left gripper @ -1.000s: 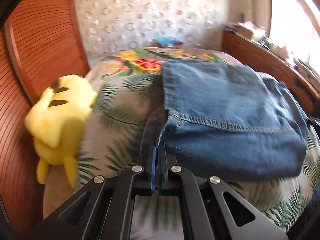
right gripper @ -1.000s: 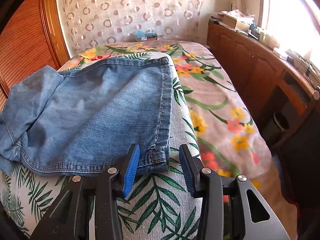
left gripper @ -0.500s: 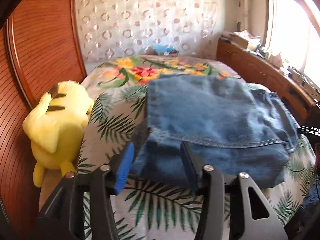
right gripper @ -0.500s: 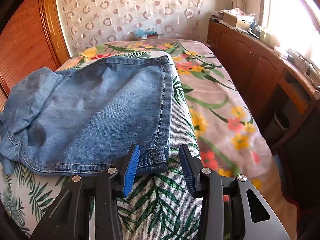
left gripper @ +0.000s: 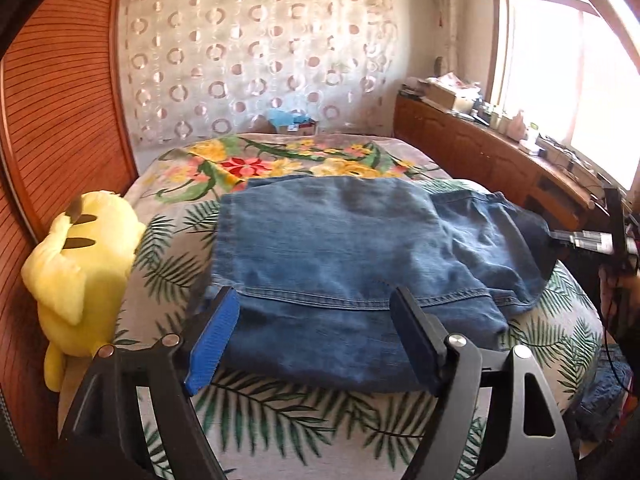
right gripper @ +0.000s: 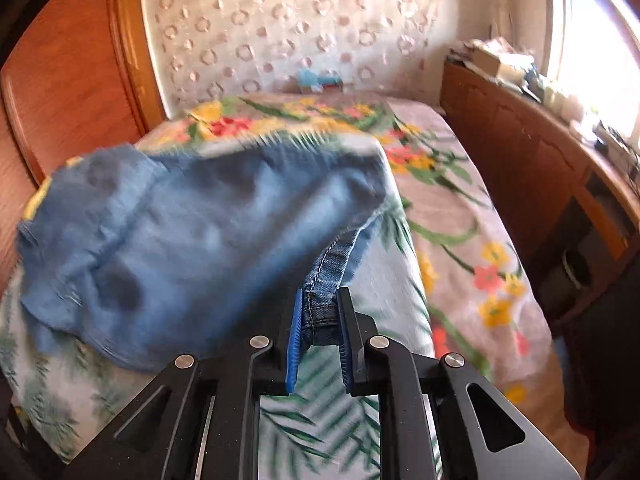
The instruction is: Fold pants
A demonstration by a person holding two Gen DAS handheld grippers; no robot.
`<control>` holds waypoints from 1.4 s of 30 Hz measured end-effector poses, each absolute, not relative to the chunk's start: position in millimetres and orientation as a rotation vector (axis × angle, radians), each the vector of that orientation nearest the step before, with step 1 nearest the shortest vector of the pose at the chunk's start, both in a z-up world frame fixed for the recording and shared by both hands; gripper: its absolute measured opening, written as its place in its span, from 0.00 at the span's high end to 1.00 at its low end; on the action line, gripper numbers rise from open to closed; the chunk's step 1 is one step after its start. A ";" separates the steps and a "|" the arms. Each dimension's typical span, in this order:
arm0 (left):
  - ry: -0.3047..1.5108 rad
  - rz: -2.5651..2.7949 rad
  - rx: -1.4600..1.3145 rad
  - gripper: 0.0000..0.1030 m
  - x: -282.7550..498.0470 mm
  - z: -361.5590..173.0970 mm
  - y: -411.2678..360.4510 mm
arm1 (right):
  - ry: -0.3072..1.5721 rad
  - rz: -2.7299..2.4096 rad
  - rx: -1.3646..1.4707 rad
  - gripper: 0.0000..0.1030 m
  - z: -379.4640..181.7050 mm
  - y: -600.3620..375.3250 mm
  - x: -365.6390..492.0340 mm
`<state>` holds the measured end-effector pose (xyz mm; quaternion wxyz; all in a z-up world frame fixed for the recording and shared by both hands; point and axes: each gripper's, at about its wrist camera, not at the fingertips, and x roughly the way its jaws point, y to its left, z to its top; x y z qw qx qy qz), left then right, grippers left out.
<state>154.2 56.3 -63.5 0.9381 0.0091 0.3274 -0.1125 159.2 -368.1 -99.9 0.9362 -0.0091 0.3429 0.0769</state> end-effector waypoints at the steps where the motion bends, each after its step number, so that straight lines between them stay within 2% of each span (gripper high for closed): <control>1: 0.670 -0.239 0.018 0.24 153.4 -64.4 53.2 | 0.681 0.170 -0.028 0.84 -89.1 -360.5 159.7; 8: 0.663 -0.260 0.016 0.24 146.8 -65.7 47.2 | 0.556 0.342 -0.091 0.84 -14.6 -278.5 162.5; 13: 0.660 -0.264 0.020 0.24 140.1 -63.2 46.1 | 0.516 0.543 -0.071 0.84 18.4 -212.0 149.5; 18: 0.661 -0.263 0.035 0.24 137.8 -60.5 44.8 | 0.555 0.656 -0.080 0.84 14.7 -178.2 142.4; 20: 0.661 -0.263 0.040 0.24 138.4 -60.5 42.5 | 0.562 0.634 -0.101 0.77 10.9 -177.1 144.7; 31: 0.683 -0.301 0.057 0.24 154.1 -69.7 22.0 | 0.605 0.550 -0.117 0.68 9.3 -175.8 156.4; 37: 0.722 -0.329 0.079 0.24 162.6 -83.3 9.3 | 0.640 0.485 -0.141 0.53 -4.7 -173.5 161.7; 42: 0.783 -0.346 0.115 0.25 176.0 -100.5 -3.1 | 0.705 0.459 -0.131 0.51 -21.9 -172.1 171.5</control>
